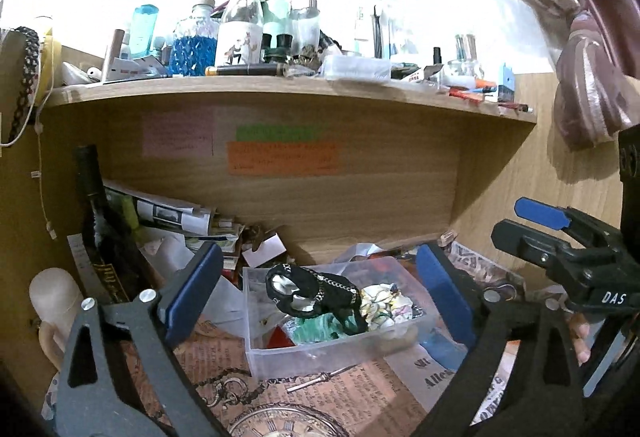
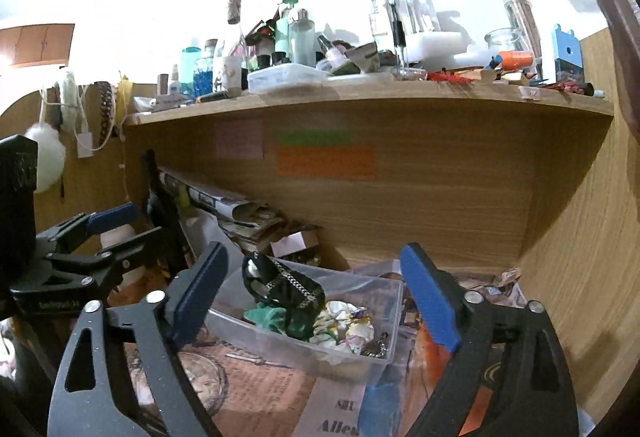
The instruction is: Organize soft objects
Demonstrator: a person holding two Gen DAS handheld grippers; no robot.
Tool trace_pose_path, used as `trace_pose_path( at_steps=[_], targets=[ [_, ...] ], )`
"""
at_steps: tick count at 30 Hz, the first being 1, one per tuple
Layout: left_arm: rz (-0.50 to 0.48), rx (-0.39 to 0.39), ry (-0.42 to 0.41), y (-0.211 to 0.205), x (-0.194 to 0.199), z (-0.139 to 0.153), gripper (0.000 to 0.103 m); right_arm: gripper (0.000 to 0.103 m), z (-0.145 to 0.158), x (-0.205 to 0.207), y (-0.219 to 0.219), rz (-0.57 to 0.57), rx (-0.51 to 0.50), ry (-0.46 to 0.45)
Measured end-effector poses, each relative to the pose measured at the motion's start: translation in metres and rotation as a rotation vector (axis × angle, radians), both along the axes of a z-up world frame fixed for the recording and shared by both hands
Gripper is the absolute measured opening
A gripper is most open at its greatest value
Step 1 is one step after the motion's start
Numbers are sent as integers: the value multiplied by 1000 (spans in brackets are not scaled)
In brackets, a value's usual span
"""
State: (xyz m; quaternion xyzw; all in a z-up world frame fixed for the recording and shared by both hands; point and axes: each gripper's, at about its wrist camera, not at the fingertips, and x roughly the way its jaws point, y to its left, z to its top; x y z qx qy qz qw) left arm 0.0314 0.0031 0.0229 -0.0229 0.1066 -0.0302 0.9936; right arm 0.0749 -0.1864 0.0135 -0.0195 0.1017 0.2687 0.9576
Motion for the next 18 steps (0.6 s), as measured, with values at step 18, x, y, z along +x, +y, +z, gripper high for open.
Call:
trace_pose_path(
  at_steps=[18],
  targets=[
    [4, -10, -2, 1, -7, -2, 103, 103, -1, -13, -3, -11, 19, -8]
  ],
)
